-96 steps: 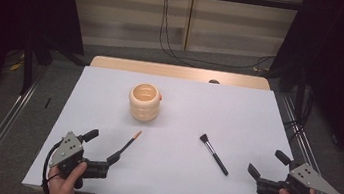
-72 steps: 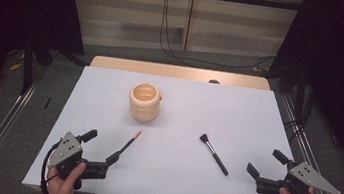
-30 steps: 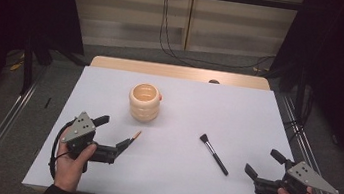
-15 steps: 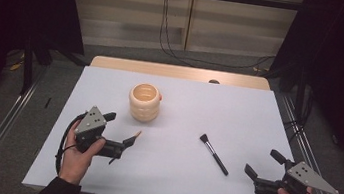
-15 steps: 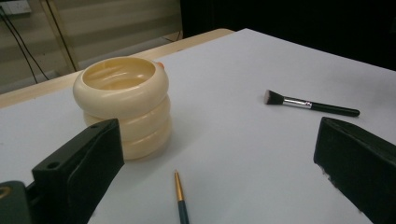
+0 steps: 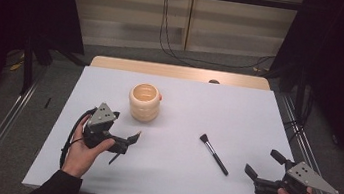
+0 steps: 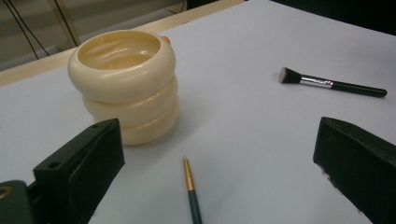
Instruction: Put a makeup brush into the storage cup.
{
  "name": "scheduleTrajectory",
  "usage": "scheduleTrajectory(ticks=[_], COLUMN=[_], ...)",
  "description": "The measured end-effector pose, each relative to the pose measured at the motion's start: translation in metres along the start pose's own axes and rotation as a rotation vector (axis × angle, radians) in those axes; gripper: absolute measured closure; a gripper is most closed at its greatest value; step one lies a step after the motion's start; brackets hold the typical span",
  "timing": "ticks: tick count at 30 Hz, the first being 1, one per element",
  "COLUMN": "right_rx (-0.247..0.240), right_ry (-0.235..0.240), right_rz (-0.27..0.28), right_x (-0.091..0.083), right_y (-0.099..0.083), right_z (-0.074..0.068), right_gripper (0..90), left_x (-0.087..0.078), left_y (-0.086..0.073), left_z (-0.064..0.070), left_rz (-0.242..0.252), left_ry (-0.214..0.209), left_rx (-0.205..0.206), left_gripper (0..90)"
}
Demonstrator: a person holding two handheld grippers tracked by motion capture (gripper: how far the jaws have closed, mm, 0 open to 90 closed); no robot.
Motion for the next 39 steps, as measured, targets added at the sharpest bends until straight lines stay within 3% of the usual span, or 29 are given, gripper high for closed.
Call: scheduleTrajectory(ticks=[6, 10, 11, 13, 16, 24, 30, 36, 38, 39], right_rx=[0.008, 0.008, 0.008, 0.019, 0.01, 0.011, 0.012, 0.01, 0.016, 0.016], right_ry=[0.002, 0.002, 0.002, 0.008, 0.007, 0.005, 0.002, 0.006, 0.0, 0.0], right_rz=[-0.002, -0.003, -0.003, -0.006, -0.004, -0.008, -0.006, -0.011, -0.008, -0.008], right_x=[0.001, 0.001, 0.001, 0.001, 0.001, 0.001, 0.001, 0.001, 0.001, 0.001], right_y=[0.0, -0.001, -0.001, -0.001, -0.001, -0.001, -0.001, -0.002, -0.001, -0.001], right_z=[-0.001, -0.001, -0.001, -0.001, -0.001, -0.001, -0.001, -0.002, -0.001, -0.001], right_gripper=[0.1, 0.1, 0.1, 0.1, 0.2, 0.2, 0.2, 0.2, 0.2, 0.2], left_x=[0.006, 0.011, 0.012, 0.015, 0.017, 0.024, 0.03, 0.036, 0.038, 0.038], left_y=[-0.002, -0.008, -0.011, -0.014, -0.017, -0.015, -0.019, -0.024, -0.028, -0.03], left_z=[-0.004, -0.005, -0.007, -0.006, -0.008, -0.012, -0.017, -0.018, -0.017, -0.018], left_rz=[-0.051, -0.121, -0.162, -0.197, -0.246, -0.322, -0.399, -0.456, -0.498, -0.512], left_ry=[-0.002, -0.017, -0.018, -0.04, -0.035, -0.049, -0.034, -0.033, -0.037, -0.04], left_rx=[0.004, 0.01, 0.008, -0.012, -0.019, -0.03, 0.007, -0.007, -0.021, -0.008], left_gripper=[2.0, 3.9, 3.9, 4.5, 4.7, 8.2, 8.1, 7.1, 8.0, 8.0])
Point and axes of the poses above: each handheld gripper's, and its own axes: x roughly forward along the jaws, y roughly out of its top, z roughly to its right, the point moved 9 cm from there along x, roughly forward along the jaws, and after that the axes turned 4 degrees about y, right-handed, at the moved point
